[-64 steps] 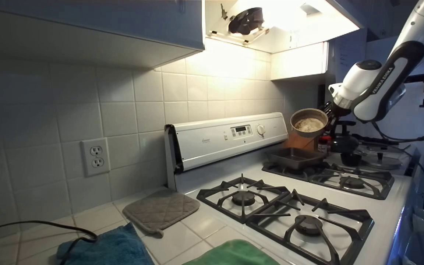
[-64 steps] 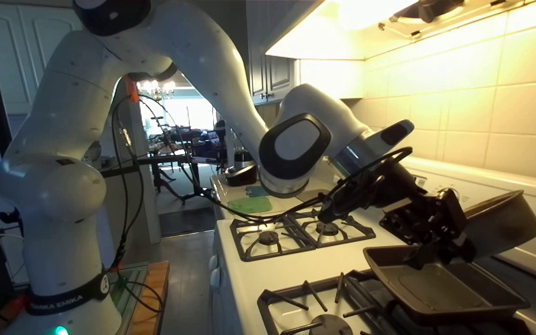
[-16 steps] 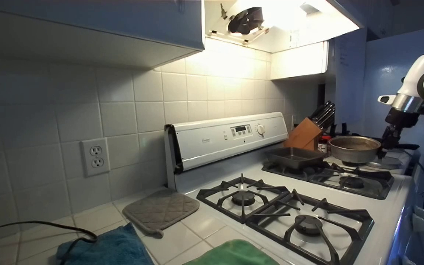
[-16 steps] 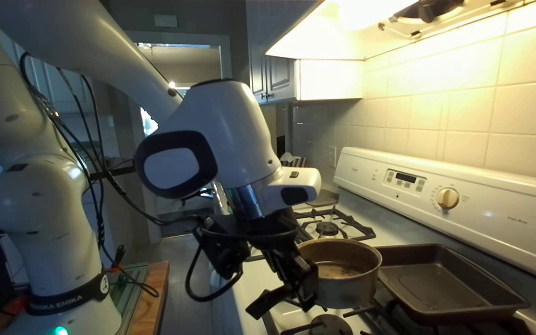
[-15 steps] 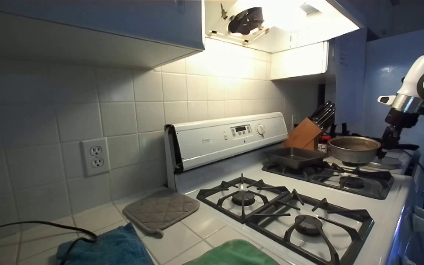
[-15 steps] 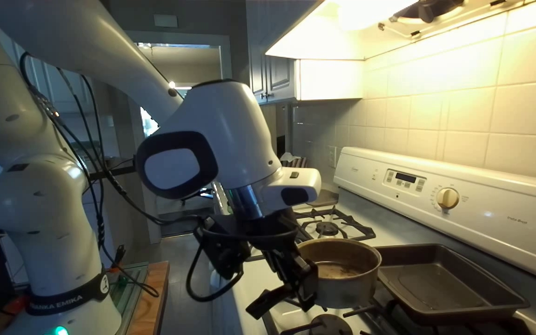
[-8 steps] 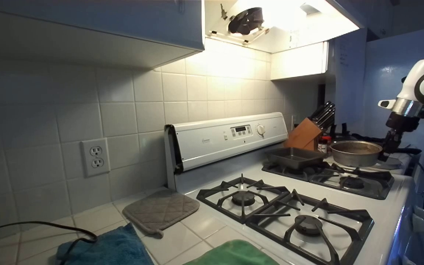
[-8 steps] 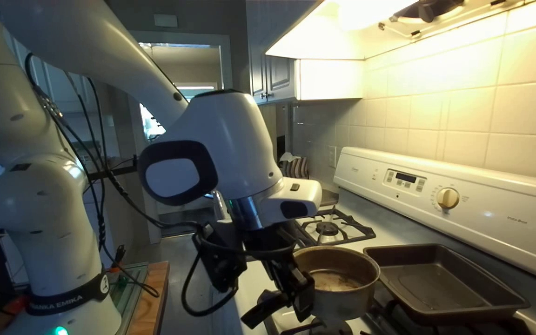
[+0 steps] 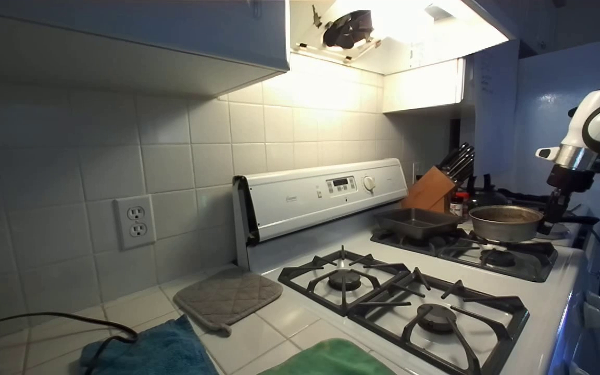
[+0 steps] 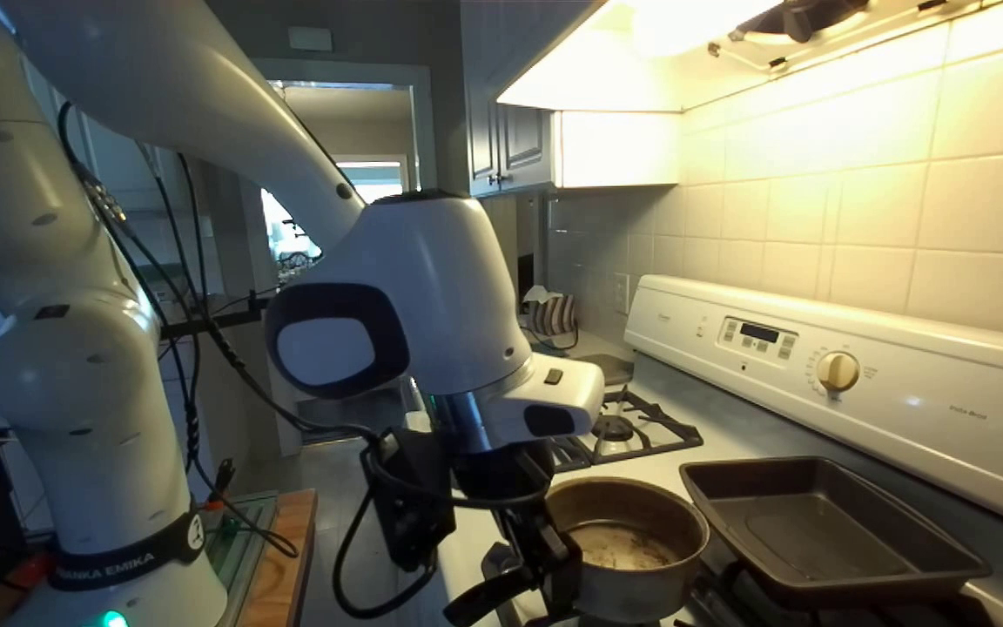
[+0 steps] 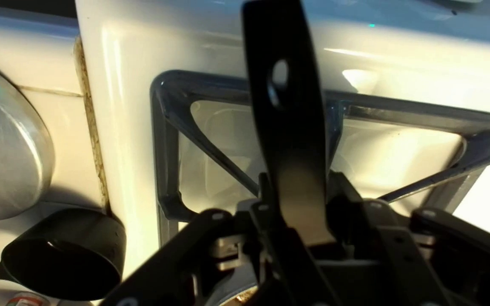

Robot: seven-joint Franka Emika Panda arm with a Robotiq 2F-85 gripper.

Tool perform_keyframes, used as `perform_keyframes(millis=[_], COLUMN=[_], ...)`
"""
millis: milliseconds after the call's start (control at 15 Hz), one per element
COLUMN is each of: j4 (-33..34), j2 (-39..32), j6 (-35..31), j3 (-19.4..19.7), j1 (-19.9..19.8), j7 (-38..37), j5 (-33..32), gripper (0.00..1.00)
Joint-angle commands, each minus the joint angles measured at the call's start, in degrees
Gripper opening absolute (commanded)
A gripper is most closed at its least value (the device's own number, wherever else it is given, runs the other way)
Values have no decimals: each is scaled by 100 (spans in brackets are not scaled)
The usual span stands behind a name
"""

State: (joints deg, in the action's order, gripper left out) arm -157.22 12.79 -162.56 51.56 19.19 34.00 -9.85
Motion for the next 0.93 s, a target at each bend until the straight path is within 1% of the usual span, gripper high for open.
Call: perform_keyframes(millis=[0, 667, 867], j4=[103, 234, 270], j2=[-180, -511, -582], j6=[-49, -108, -105], j3=[239, 726, 865], j1=[324, 945, 1157], j7=[186, 248, 281], j5=[343, 833, 1074], gripper=[11, 11, 11])
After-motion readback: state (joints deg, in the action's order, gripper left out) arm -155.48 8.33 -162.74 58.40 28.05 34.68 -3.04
